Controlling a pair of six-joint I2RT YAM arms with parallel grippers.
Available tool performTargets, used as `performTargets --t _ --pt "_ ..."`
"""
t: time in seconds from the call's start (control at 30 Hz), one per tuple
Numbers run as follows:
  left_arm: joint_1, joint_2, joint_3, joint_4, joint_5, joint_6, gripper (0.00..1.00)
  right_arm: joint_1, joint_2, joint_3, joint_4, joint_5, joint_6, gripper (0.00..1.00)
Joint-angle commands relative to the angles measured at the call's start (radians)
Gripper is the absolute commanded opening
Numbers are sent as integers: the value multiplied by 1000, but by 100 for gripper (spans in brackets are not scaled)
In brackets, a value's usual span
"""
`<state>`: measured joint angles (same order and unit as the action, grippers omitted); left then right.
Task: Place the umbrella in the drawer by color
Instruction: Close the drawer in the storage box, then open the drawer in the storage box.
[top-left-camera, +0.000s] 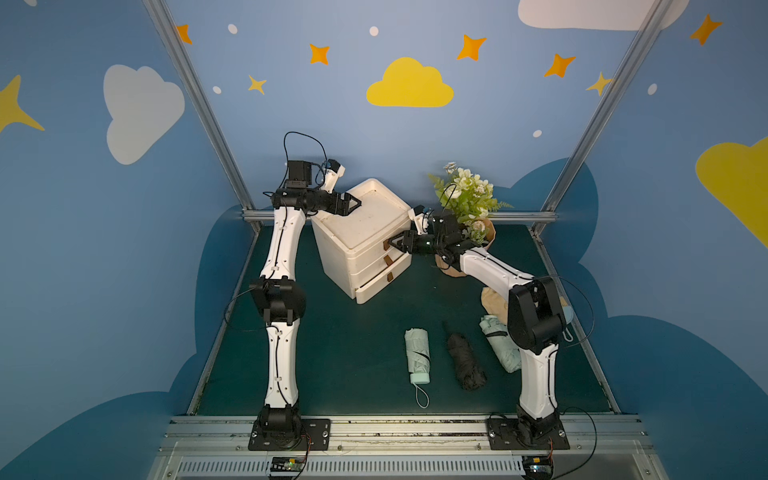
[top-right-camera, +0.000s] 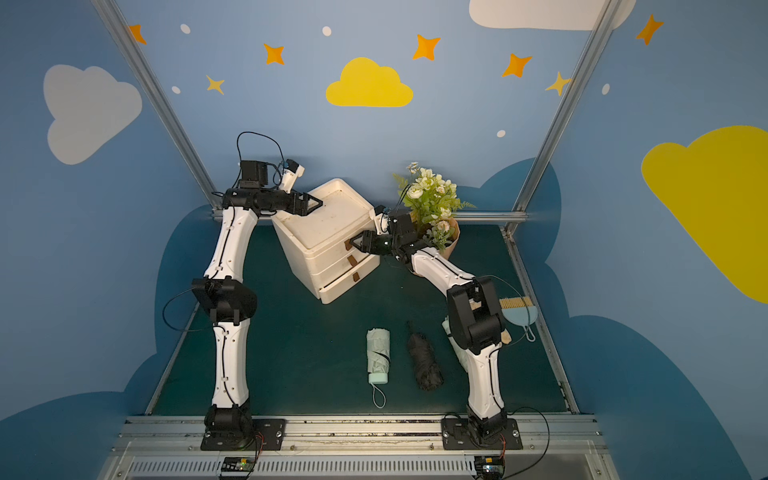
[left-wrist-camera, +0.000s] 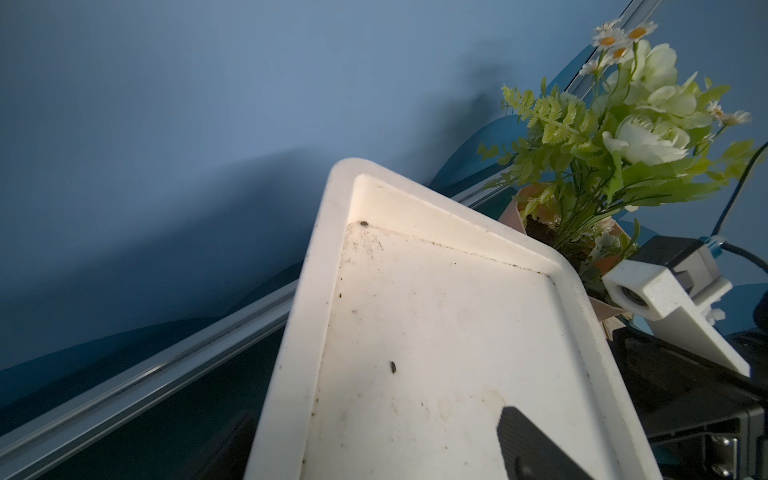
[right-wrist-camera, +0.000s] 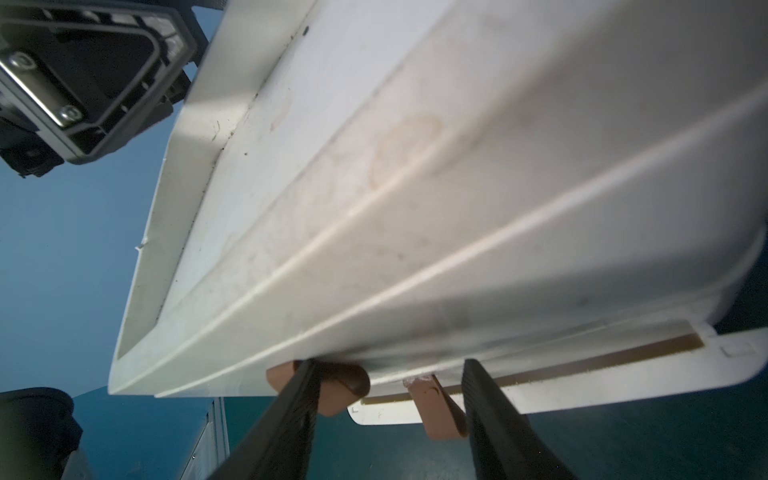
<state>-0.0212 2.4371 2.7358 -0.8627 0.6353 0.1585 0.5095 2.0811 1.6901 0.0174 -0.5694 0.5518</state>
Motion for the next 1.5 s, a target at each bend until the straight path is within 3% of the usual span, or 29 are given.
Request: performTargets --t 0.0,0.13,0.7,0.83,0.93,1.1,1.23,1.47 --pt "-72 38 10 -56 155 -32 92 12 -26 3 35 -31 -6 58" --pt "-82 46 10 -51 177 -33 91 19 -69 -56 66 -29 1 59" --pt "-112 69 10 -45 261 -26 91 114 -81 -35 101 -42 41 59" --pt "-112 71 9 -41 232 -27 91 102 -129 -90 87 -23 17 60" --pt "-109 71 10 -31 202 -35 91 40 -193 -195 129 -45 42 65" --pt "-103 71 9 -4 187 -53 91 -25 -294 -346 107 -68 -40 78" --pt "-100 74 10 2 182 -59 91 -46 -301 -421 120 -90 -33 77" --pt "-100 79 9 4 188 -60 91 -32 -198 -441 220 -83 49 62"
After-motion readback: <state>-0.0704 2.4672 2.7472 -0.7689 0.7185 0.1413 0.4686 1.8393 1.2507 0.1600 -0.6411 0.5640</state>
